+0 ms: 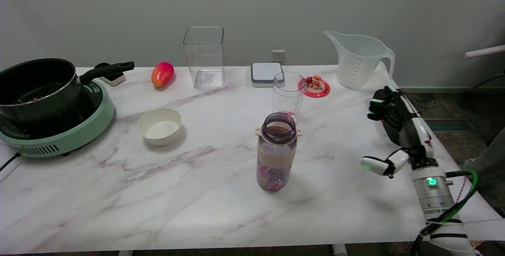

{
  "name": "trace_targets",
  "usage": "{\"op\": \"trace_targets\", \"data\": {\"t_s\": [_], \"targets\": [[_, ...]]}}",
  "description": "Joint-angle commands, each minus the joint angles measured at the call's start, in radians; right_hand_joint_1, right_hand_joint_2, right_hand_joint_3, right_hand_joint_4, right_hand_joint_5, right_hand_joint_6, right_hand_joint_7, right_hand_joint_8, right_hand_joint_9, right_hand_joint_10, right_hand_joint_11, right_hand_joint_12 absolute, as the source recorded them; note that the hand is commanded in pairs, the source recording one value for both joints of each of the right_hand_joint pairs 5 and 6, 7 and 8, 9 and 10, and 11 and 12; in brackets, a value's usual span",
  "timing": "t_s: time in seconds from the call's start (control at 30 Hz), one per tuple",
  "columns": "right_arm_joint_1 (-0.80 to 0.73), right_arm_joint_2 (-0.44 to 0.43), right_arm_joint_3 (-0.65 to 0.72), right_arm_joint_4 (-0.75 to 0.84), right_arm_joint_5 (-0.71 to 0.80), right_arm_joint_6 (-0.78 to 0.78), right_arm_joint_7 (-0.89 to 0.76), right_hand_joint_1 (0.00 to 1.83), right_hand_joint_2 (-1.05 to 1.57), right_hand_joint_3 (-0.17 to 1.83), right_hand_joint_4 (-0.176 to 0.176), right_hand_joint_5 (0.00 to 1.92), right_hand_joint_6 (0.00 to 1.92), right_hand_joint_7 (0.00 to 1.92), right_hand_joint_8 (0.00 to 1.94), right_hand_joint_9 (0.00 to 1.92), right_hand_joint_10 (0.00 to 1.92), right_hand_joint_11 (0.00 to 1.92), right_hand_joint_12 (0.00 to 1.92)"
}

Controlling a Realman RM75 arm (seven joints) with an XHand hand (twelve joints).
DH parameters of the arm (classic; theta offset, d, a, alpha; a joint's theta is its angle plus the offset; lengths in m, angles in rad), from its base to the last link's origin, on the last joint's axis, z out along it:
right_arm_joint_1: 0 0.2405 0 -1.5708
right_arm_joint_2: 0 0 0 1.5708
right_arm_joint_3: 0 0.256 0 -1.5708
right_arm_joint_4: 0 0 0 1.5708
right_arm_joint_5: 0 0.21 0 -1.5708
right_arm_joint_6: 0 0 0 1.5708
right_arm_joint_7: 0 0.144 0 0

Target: Place the bottle onto the table.

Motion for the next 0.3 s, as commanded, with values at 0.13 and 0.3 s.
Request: {"op": "trace_targets", "data": {"t_s": [0.13, 0.3], "targets": [[-0.096, 0.093, 0.333, 0.000, 0.058, -0.074, 0.107, 1.34, -0.54, 1.25, 0.000, 0.21, 0.21, 0.52, 0.52, 0.55, 0.55, 0.63, 0.63], [-0.031, 0.114, 0.279, -0.027, 0.113, -0.100, 0.096, 1.33, -0.52, 1.31, 0.000, 0.29, 0.29, 0.55, 0.55, 0.55, 0.55, 0.63, 0.63]]}}
